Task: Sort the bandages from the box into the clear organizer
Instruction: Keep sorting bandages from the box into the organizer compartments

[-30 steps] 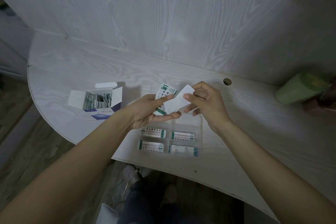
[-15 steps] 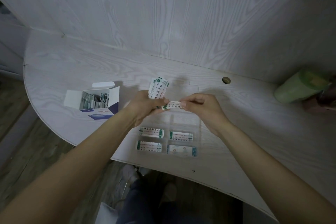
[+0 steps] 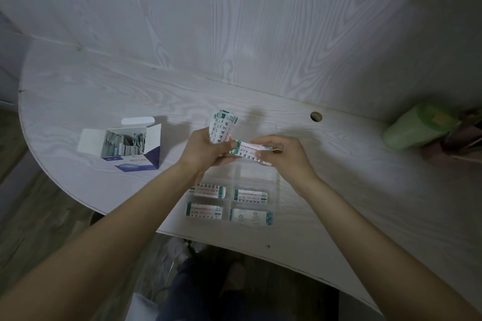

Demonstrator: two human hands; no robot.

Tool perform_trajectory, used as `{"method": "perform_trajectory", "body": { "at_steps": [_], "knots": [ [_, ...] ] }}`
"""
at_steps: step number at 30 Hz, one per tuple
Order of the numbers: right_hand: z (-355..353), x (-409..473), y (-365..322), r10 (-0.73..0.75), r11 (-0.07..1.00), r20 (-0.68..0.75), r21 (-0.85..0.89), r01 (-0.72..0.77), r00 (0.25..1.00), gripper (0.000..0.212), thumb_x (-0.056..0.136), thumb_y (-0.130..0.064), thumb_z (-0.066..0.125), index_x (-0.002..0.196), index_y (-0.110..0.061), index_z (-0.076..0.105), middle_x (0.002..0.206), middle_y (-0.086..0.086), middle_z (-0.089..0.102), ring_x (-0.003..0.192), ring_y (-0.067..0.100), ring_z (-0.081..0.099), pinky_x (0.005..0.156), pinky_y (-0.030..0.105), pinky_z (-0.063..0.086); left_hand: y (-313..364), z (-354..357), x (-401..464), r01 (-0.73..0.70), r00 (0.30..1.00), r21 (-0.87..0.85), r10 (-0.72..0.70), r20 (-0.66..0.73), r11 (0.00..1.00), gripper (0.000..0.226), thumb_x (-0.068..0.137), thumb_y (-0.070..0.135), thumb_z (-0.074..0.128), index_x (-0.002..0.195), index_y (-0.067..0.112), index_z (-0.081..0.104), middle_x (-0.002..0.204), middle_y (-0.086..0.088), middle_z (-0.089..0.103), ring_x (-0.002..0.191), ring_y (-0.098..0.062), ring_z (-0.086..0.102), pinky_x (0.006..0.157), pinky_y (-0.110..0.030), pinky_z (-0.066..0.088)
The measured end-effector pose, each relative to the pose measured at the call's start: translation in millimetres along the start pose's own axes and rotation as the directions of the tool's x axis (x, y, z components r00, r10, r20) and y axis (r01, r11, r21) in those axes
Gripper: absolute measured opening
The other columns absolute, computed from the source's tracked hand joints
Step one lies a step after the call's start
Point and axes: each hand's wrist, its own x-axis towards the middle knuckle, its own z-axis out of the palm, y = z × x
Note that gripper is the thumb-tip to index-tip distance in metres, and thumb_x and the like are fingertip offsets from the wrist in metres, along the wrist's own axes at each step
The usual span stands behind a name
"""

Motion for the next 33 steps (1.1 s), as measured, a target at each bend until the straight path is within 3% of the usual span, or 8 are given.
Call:
{"method": "perform_trajectory", "body": {
  "at_steps": [3,7,13,17,22,26,29,33],
  "knots": [
    [1.9,0.8,4.7,-0.03,0.994,0.038,-0.107,0.034,0.999,0.022,0.082,-0.004,0.071,0.096,-0.021,0.074,0.089,-0.007,0.07,0.087,0.012,0.065,0.079,0.029,0.053,-3.2,4.1,0.1,-0.053,0.999,0.07,0.053,-0.005,0.996,0.013,0.082,-0.006,0.066,0.085,0.004,0.059,0.084,-0.011,0.067,0.069,-0.014,0.069,0.062,-0.02,0.058],
    [3.5,0.2,8.5,-0.007,0.994,0.057,-0.107,0.013,0.998,0.019,0.082,-0.007,0.071,0.09,-0.024,0.072,0.083,-0.004,0.07,0.075,0.006,0.064,0.068,0.021,0.047,-10.6,3.0,4.5,-0.101,0.995,0.175,0.1,0.013,0.979,0.016,0.083,-0.004,0.066,0.084,0.009,0.059,0.088,-0.011,0.065,0.077,-0.019,0.067,0.067,-0.025,0.059],
    [2.4,7.1,26.3,0.057,0.962,-0.039,-0.264,-0.066,0.998,0.018,0.086,-0.004,0.066,0.1,-0.013,0.073,0.104,0.01,0.071,0.088,0.012,0.062,0.063,0.003,0.042,-32.2,-11.0,14.1,-0.082,0.995,0.282,0.097,-0.037,0.956,0.016,0.082,0.003,0.07,0.088,0.013,0.058,0.096,-0.018,0.068,0.085,-0.026,0.07,0.078,-0.036,0.058],
    [10.5,13.1,42.2,0.097,0.895,0.03,-0.441,-0.074,0.995,0.021,0.088,-0.003,0.064,0.106,-0.01,0.072,0.109,0.012,0.07,0.098,0.019,0.065,0.078,0.018,0.046,-43.7,-18.9,19.2,-0.06,0.993,0.326,0.089,-0.076,0.943,0.016,0.084,0.004,0.069,0.088,0.014,0.057,0.092,-0.015,0.068,0.085,-0.027,0.07,0.081,-0.039,0.058],
    [27.0,20.1,54.6,0.107,0.741,0.122,-0.671,0.003,0.987,0.025,0.092,-0.004,0.056,0.11,-0.013,0.071,0.112,0.01,0.068,0.099,0.025,0.064,0.086,0.036,0.052,-47.9,-28.1,23.8,-0.054,0.992,0.353,0.091,-0.088,0.934,0.016,0.084,0.006,0.069,0.088,0.017,0.057,0.094,-0.015,0.068,0.088,-0.028,0.069,0.083,-0.041,0.057],
    [37.4,23.3,60.6,0.124,0.617,0.151,-0.786,0.043,0.981,0.027,0.093,-0.005,0.052,0.108,-0.016,0.072,0.103,0.006,0.071,0.087,0.022,0.066,0.071,0.028,0.051,-48.1,-30.3,26.6,-0.047,0.995,0.365,0.077,-0.066,0.93,0.015,0.084,0.008,0.069,0.086,0.017,0.057,0.093,-0.013,0.068,0.088,-0.028,0.07,0.083,-0.041,0.057],
    [39.9,24.2,61.7,0.163,0.484,0.145,-0.874,0.049,0.976,0.031,0.089,0.002,0.051,0.107,-0.014,0.071,0.104,0.002,0.07,0.088,0.018,0.066,0.072,0.026,0.05,-48.8,-25.7,27.0,-0.029,0.999,0.329,0.041,-0.03,0.944,0.015,0.084,0.005,0.069,0.088,0.012,0.057,0.097,-0.017,0.068,0.081,-0.024,0.071,0.078,-0.034,0.058],
    [42.5,22.0,55.0,0.069,0.297,0.205,-0.938,0.176,0.976,0.03,0.082,0.009,0.055,0.099,-0.013,0.065,0.097,0.003,0.067,0.083,0.019,0.062,0.062,0.024,0.04,-47.2,-20.8,23.3,-0.022,1.0,0.261,0.022,0.001,0.965,0.011,0.087,0.0,0.063,0.091,0.007,0.056,0.089,-0.016,0.071,0.066,-0.022,0.071,0.066,-0.03,0.059]
  ]
}}
